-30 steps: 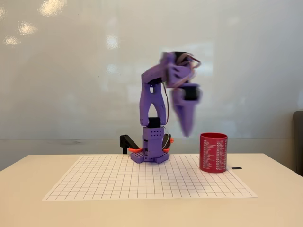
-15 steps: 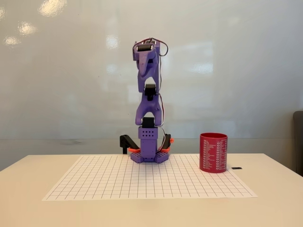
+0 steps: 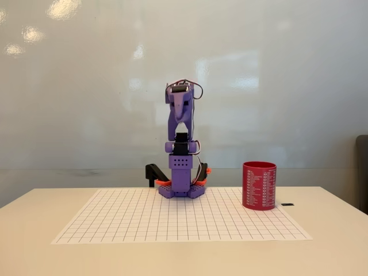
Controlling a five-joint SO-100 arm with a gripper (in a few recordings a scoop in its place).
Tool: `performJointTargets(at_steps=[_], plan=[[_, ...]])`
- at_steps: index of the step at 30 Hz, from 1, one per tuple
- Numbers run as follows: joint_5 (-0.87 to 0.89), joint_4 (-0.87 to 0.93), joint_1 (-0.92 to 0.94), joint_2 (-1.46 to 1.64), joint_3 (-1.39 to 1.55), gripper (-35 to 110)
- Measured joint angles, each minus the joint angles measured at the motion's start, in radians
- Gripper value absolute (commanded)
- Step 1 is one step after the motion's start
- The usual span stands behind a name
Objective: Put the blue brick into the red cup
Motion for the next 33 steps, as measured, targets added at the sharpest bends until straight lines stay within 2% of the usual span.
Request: performJointTargets(at_steps=[5,12,33], plan=[[0.000,-0.114,-0.006,-0.002,0.311,-1],[-0.026,-0.152,-0.003,-0.005,0.672,-1],[-0.026,-0.153,0.011,-0.003,0.690,-1]])
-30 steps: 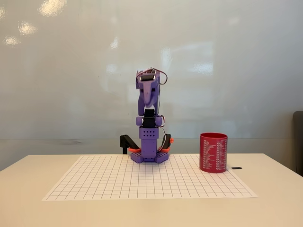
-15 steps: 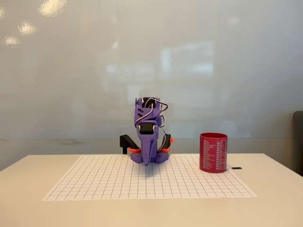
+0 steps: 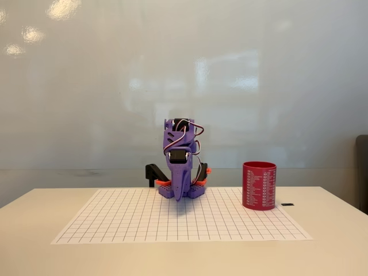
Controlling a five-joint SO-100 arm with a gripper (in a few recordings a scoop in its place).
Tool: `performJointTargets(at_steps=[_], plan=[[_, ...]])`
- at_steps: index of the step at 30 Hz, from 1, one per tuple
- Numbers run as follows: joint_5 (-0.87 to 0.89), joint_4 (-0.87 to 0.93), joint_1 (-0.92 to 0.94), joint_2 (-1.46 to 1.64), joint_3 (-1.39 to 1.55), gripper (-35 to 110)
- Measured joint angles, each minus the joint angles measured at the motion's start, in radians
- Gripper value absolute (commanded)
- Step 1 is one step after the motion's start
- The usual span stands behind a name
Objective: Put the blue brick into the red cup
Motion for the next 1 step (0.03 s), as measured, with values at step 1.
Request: performJointTargets(at_steps=[1], plan=[[0.000,0.000,0.000,0.000,0.000,0]])
